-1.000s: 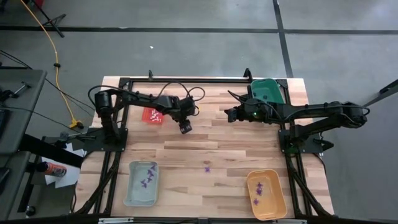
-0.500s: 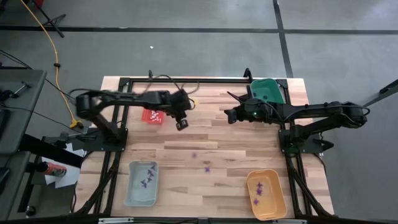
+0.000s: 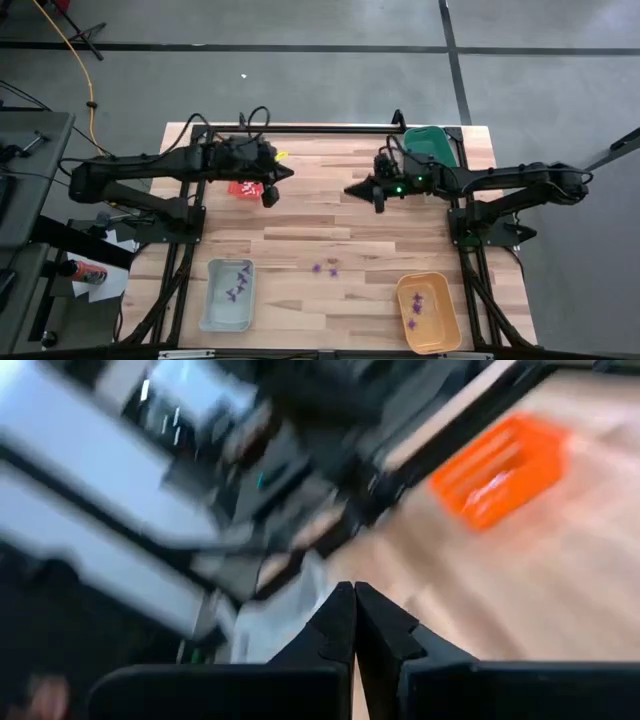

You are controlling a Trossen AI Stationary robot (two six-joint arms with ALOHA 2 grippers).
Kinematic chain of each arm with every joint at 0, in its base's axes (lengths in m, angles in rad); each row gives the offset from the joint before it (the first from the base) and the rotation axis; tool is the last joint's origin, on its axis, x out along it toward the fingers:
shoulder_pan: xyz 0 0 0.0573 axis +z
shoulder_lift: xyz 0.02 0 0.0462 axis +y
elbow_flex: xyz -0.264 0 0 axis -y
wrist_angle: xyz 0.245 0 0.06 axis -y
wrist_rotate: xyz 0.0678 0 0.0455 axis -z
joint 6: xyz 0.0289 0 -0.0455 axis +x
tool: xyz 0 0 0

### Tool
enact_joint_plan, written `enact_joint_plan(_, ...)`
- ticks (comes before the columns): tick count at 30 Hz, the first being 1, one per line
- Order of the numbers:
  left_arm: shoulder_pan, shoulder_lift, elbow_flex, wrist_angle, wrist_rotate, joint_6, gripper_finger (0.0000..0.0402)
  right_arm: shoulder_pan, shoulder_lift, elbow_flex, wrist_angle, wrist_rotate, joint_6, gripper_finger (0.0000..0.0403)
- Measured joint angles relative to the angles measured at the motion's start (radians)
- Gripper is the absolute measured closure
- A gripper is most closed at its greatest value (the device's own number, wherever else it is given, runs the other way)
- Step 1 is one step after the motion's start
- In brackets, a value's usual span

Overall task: Sort Halloween decoration
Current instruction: Put the violet spider toy into the yellow bin

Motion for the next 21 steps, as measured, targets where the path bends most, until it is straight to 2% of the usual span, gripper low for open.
enact_joint_plan(3,-0.031,-0.019,0.0,0.003,-0.013,-0.033,0.0401,0.044,0.034,0.095,-0.143,-0.032,-0.075,0.04)
enact_joint_plan(6,-0.053,-0.051,0.0,0.018,-0.033,-0.054,0.0401,0.093,0.115,0.233,-0.36,-0.031,-0.229,0.0383)
enact_joint_plan(12,-0.062,-0.123,0.0,0.02,-0.133,-0.1,0.0401,0.17,0.331,0.467,-0.734,-0.033,-0.532,0.0291)
enact_joint_plan(17,-0.062,-0.169,0.001,0.009,-0.177,-0.096,0.0401,0.199,0.491,0.554,-0.865,-0.135,-0.718,0.0213)
enact_joint_plan(21,-0.061,-0.187,0.001,0.01,-0.181,-0.074,0.0401,0.246,0.589,0.56,-0.868,-0.156,-0.844,0.0188)
